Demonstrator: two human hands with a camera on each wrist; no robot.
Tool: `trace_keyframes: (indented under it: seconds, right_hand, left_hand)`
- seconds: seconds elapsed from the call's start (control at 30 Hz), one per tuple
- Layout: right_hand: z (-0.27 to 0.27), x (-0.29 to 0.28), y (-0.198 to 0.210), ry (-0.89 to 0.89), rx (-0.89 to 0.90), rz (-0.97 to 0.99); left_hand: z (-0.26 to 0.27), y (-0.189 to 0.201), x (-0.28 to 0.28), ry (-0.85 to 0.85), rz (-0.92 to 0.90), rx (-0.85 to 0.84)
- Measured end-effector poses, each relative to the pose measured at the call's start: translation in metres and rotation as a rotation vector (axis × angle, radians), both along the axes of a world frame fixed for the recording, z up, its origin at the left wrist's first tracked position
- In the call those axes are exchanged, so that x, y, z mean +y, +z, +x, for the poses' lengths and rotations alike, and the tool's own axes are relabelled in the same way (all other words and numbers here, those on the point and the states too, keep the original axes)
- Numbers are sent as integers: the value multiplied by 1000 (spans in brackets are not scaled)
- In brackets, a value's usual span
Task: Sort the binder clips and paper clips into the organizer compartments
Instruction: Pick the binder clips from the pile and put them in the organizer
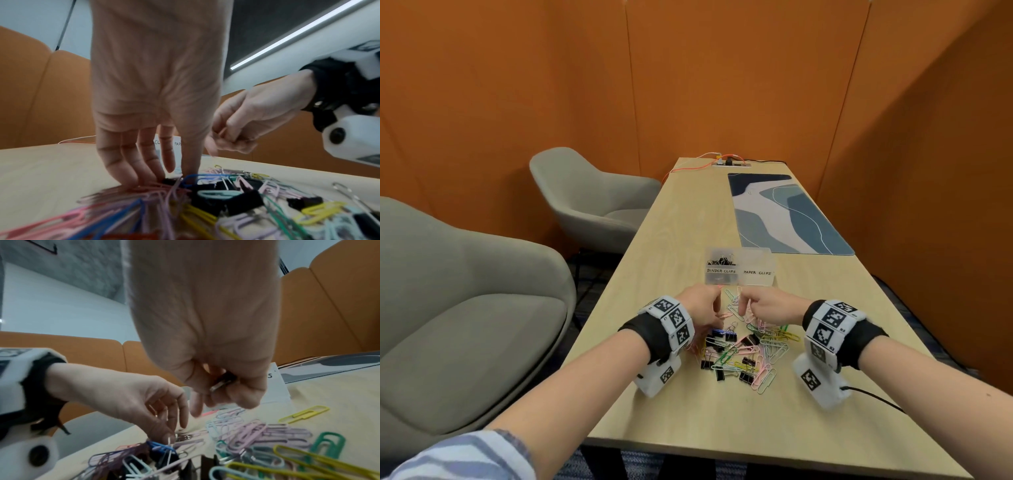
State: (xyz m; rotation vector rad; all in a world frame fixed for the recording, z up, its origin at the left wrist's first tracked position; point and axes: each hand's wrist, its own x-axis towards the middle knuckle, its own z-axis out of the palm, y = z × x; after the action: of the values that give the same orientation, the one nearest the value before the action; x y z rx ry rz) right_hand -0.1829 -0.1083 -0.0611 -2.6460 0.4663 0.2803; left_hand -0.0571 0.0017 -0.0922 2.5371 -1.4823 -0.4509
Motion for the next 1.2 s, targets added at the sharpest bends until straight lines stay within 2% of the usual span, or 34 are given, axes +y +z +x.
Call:
trace_keyframes:
  seconds: [0.1, 0.3, 0.47, 0.6, 0.73, 0.93, 1.1, 1.2]
  right_hand:
    - [-6, 4, -3, 53, 110, -76]
    - [-15, 5, -14, 122, 105, -270]
    - [-14, 7, -18, 149, 20, -286]
    - [-13, 8, -18, 185, 20, -321]
    - [-11, 6, -14, 137, -64, -239]
    - [-9, 2, -8, -50, -209, -6]
    - [-6, 4, -12, -86, -199, 87]
    - [-4, 7, -15, -54, -205, 97]
  left_hand:
    - [0, 1, -1, 17, 9, 23]
    - [3, 2, 1, 32, -43, 77]
    - [7, 7, 4, 49, -141, 138]
    - [12, 12, 8, 76, -218, 144]
    - [17, 17, 12, 125, -258, 173]
    - [17, 22, 16, 180, -242, 306]
    - [4, 17, 15, 24, -55, 228]
    - [-2, 13, 14, 0, -1, 174]
